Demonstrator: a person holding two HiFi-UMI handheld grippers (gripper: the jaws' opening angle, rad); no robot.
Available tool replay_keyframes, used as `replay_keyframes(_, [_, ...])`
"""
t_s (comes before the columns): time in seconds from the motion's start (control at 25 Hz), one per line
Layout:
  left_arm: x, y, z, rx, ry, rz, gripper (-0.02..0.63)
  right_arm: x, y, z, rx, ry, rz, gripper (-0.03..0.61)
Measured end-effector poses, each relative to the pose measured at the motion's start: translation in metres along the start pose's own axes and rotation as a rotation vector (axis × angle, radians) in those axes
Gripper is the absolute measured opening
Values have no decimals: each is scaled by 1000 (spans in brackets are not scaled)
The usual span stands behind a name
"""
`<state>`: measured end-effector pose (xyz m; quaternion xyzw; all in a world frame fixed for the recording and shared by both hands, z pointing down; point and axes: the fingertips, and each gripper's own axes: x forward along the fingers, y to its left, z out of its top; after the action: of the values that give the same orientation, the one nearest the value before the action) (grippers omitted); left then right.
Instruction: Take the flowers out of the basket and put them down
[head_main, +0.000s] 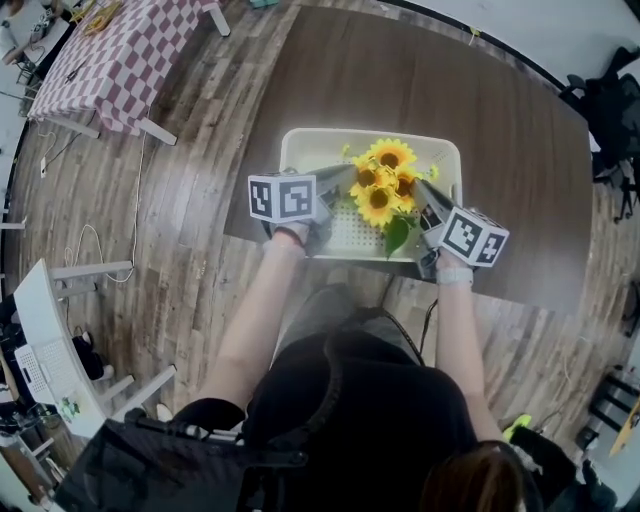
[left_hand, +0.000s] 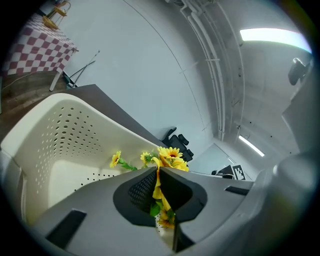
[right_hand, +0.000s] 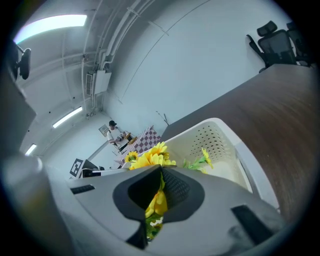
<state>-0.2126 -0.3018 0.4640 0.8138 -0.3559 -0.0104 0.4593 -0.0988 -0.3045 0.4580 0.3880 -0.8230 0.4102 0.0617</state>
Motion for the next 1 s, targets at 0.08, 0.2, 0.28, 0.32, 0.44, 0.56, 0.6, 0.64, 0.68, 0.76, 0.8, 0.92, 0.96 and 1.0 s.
replay_keyframes(0.08, [-4,-3,3,3,-20,4,15,0,7,1,5,-10,27,3])
replay_keyframes(0.2, [-12,-7,4,22,-41,19,15,-7,11,-3,5,-11,29,2])
replay_keyframes(0.28, [-18,-9,4,34,-57,31,14,-11,18,-5,19,-19,51,2])
replay_keyframes(0.32, [-21,-11,6,39,-69,37,14,-12,23,-4,28,-26,76,2])
replay_keyframes(0.44, [-29,-16,14,44,-118,48,14,-15,38,2,24,-38,143,2])
replay_keyframes(0.56, [-34,-27,22,46,-177,47,14,-21,47,9,3,-35,188,2])
replay_keyframes(0.6, [-35,-30,24,45,-198,51,14,-24,49,12,-2,-33,204,2])
replay_keyframes(0.64, [-35,-33,24,44,-217,57,14,-26,50,14,-7,-31,218,2])
replay_keyframes(0.68, [-35,-37,25,43,-234,63,14,-29,49,17,-12,-28,228,2])
replay_keyframes(0.76, [-33,-46,25,50,-264,78,12,-35,44,22,-21,-19,238,2])
replay_keyframes(0.8, [-33,-50,25,57,-279,89,12,-37,42,23,-25,-14,244,2])
replay_keyframes(0.92, [-36,-61,27,76,-329,126,12,-43,43,29,-39,3,283,2])
replay_keyframes(0.96, [-38,-64,28,79,-345,133,12,-45,45,31,-43,8,296,2])
replay_keyframes(1.0, [-40,-68,29,81,-360,139,12,-47,46,33,-44,11,309,2])
